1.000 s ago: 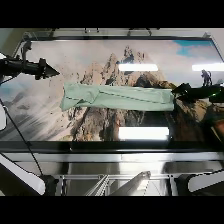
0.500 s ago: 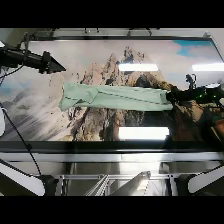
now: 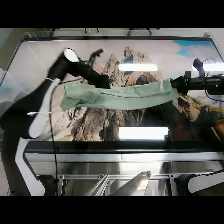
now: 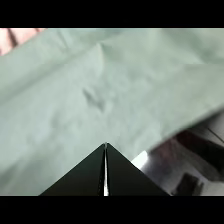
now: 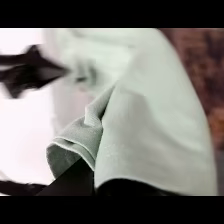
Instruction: Fold the shirts.
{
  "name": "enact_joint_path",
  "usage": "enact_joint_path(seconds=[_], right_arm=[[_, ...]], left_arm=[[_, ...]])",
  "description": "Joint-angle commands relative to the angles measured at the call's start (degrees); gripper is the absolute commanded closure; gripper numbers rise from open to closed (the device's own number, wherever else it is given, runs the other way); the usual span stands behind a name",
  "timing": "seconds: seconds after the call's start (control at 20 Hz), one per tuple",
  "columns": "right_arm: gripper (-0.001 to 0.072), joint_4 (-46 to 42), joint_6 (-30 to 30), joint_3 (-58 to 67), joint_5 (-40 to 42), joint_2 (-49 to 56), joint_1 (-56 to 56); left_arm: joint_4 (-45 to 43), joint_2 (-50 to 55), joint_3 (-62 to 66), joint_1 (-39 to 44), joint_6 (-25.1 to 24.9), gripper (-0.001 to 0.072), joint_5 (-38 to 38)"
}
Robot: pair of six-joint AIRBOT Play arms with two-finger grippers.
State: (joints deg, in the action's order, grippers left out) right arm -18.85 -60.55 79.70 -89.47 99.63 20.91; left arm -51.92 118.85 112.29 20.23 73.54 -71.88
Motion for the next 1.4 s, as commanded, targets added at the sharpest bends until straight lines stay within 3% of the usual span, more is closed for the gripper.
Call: enact_joint_path(seconds=[0.0,0.2,0.45,0.65,0.85,0.95,1.05,1.15,1.3,1.35], right_arm=[[0.0699,5.16,-1.33,0.52,-4.44,-4.48,-2.03],[0.0699,5.18,-2.54,0.52,-4.13,-5.44,-6.78],[0.0699,7.43,-4.20,0.55,-0.55,-5.46,-12.85],[0.0698,10.12,-4.20,0.66,13.03,-5.44,-21.40],[0.0698,9.68,-2.27,4.04,32.02,-4.07,-34.34],[0.0699,5.51,-2.29,9.55,39.74,-0.59,-41.00],[0.0698,-2.47,-7.48,16.92,44.39,5.29,-46.90],[0.0699,-9.25,-12.50,24.94,45.81,12.57,-51.47],[0.0697,-12.04,-14.08,34.67,46.73,22.45,-56.52],[0.0502,-10.91,-13.94,36.65,47.43,24.63,-57.72]], left_arm=[[-3.54,8.59,4.59,6.84,5.84,0.0705,7.04],[-1.38,13.42,7.34,8.02,8.63,0.0705,3.89],[11.28,5.88,5.01,1.29,5.35,0.0706,-2.47],[13.46,-7.28,5.01,-10.12,4.31,0.0706,-12.48],[13.42,-18.56,4.98,-21.59,3.15,0.0705,-13.88],[13.38,-21.59,4.98,-25.73,2.47,0.0705,-14.73],[13.31,-22.77,4.98,-28.48,1.84,0.0705,-16.79],[13.27,-22.80,4.44,-29.49,1.25,0.0705,-18.67],[13.55,-23.56,-2.58,-29.11,-1.75,0.0706,-18.62],[13.64,-23.56,-4.87,-28.65,-2.56,0.0705,-18.47]])
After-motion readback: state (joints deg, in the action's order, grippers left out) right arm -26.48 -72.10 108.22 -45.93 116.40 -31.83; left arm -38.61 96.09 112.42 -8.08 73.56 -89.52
